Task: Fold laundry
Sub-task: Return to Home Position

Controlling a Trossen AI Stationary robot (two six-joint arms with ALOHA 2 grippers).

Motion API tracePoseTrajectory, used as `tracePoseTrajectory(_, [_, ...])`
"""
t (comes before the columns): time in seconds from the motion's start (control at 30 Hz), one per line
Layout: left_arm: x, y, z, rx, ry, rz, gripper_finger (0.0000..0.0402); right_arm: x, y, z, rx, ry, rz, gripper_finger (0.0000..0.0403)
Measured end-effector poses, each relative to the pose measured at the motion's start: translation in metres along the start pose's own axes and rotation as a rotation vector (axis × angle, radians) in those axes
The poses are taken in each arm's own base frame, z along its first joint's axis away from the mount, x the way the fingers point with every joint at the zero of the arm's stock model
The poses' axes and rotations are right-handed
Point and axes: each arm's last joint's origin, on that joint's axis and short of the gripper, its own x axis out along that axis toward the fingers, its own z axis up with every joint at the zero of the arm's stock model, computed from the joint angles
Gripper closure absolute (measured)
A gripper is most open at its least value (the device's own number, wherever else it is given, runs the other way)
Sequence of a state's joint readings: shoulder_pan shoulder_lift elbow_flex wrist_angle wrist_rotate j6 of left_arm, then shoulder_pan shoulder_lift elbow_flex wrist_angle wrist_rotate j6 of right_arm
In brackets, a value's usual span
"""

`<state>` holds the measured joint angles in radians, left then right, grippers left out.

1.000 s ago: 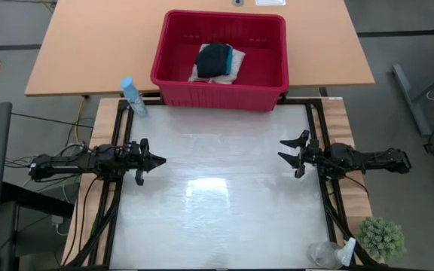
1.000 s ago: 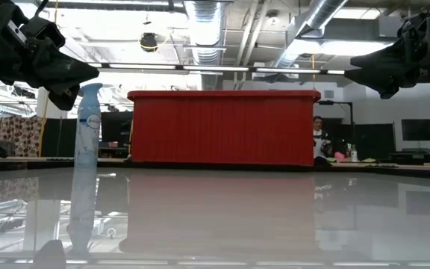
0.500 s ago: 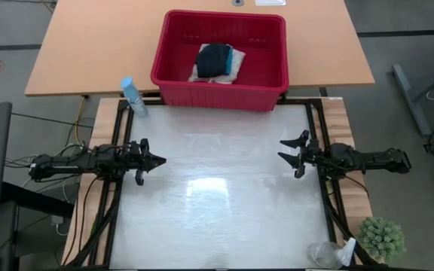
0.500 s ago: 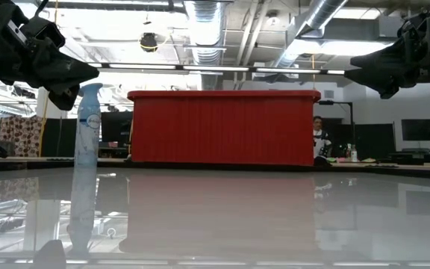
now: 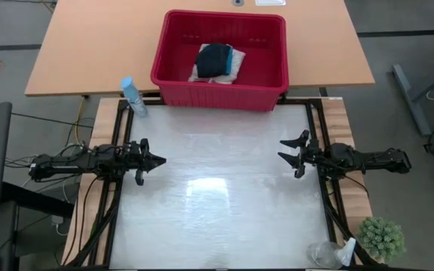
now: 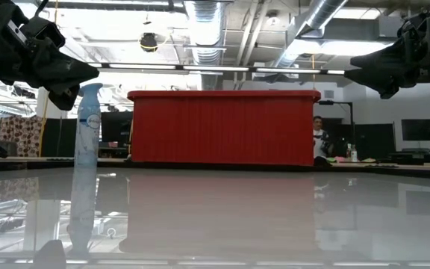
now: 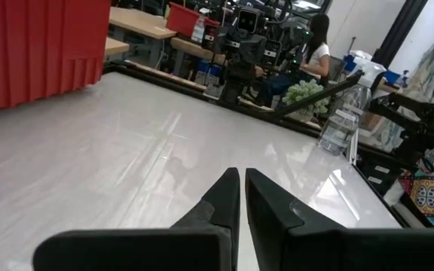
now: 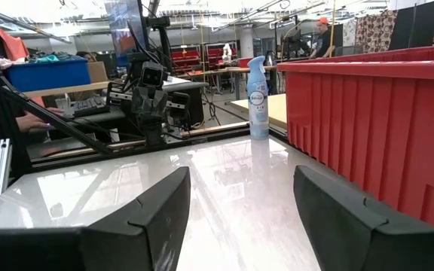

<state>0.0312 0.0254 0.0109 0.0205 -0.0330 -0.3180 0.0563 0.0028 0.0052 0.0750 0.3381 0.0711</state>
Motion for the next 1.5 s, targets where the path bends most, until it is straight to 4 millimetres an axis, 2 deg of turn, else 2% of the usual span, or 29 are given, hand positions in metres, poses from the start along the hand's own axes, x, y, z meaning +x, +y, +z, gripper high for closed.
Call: tracePoseTrajectory(1.5, [0.0,0.0,0.0,0.0,0.0,0.0,0.0389,0.0,0.0,0.0001,0.0,0.0,0.001,0.0143])
